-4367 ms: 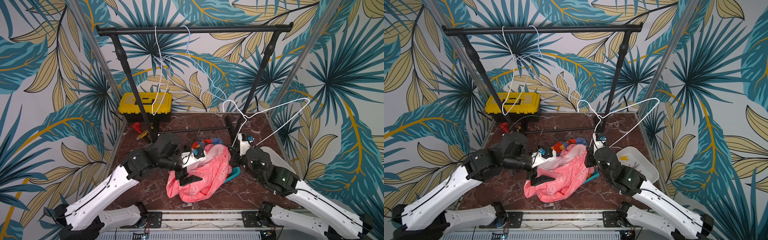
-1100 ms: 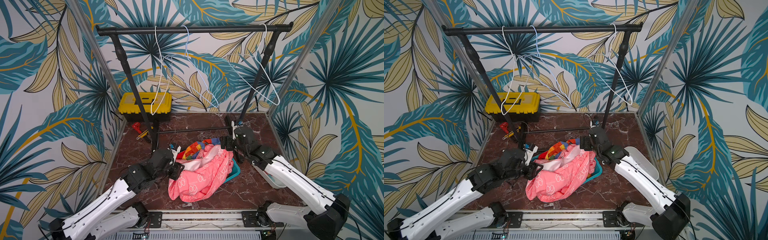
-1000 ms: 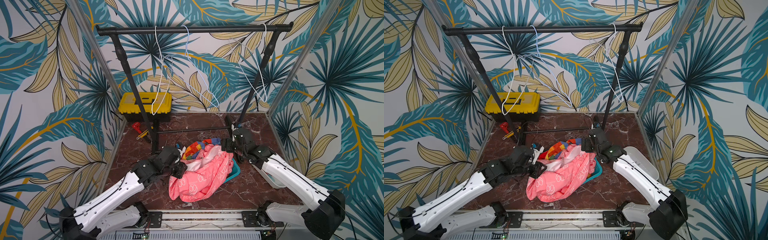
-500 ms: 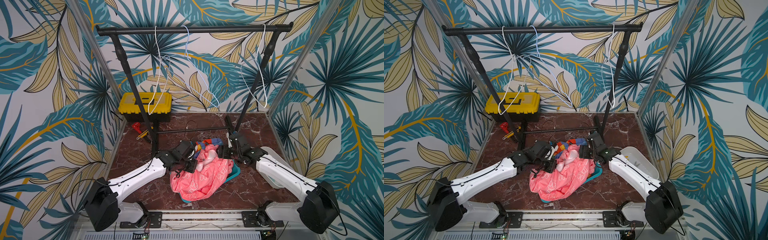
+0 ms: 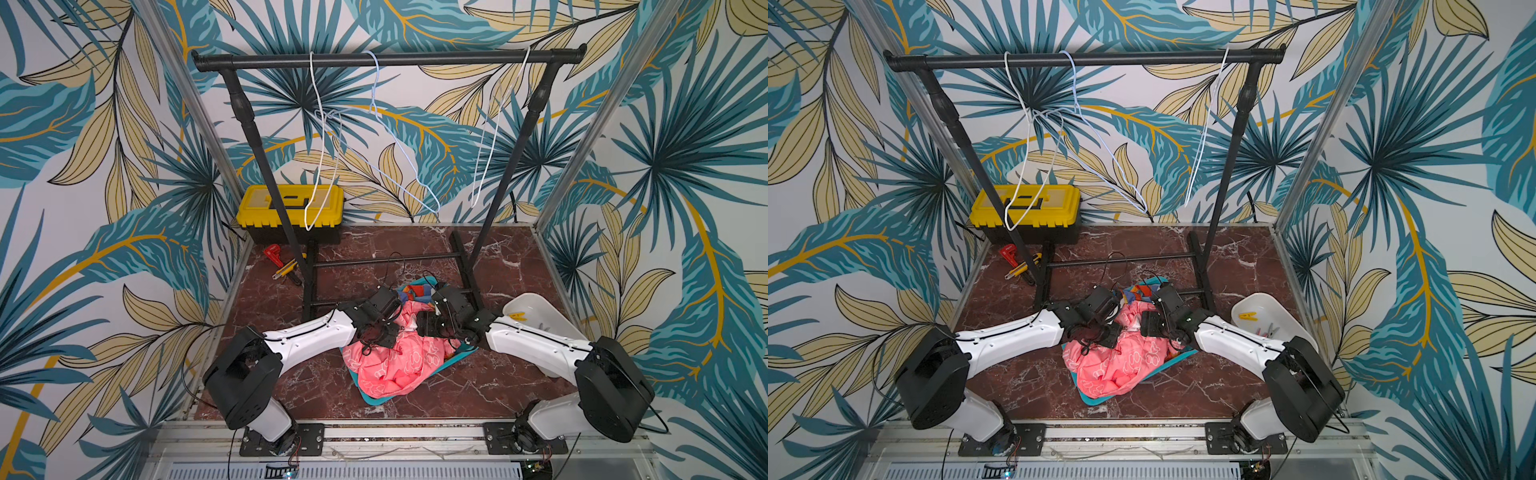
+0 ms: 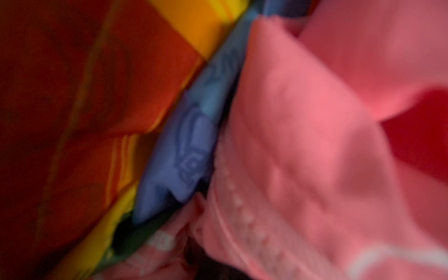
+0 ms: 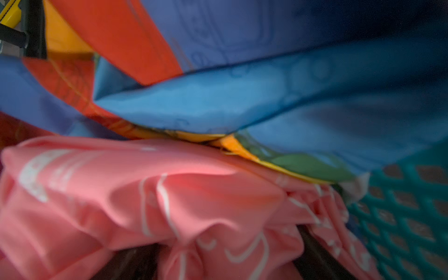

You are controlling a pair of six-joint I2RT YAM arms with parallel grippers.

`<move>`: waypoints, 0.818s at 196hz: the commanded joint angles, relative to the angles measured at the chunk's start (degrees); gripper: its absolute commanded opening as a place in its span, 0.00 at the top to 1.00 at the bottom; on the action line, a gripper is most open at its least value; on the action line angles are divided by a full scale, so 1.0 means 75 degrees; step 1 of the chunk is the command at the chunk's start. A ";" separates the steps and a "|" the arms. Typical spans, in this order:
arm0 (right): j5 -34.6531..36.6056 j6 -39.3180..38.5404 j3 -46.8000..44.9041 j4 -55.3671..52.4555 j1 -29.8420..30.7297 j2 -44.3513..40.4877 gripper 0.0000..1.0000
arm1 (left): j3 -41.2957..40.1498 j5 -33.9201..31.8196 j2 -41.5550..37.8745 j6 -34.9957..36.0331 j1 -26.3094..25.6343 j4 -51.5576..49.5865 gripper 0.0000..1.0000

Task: Remove the clothespins securing jackets to the hanger
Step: Adjust the jacket in the basket.

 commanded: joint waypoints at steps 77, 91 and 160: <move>-0.1396 0.3142 -0.1287 0.1270 0.2377 0.0599 0.18 | -0.0261 -0.0710 0.0423 0.0172 0.0148 0.0812 0.98; -0.1374 0.3253 -0.1301 0.1060 0.2653 0.0357 0.18 | -0.0353 -0.0715 0.0078 0.0158 0.0148 0.0671 0.94; -0.0705 0.2416 -0.0124 0.1196 0.2921 0.0971 0.16 | 0.0463 -0.0862 0.0879 0.0092 0.0655 0.0986 0.94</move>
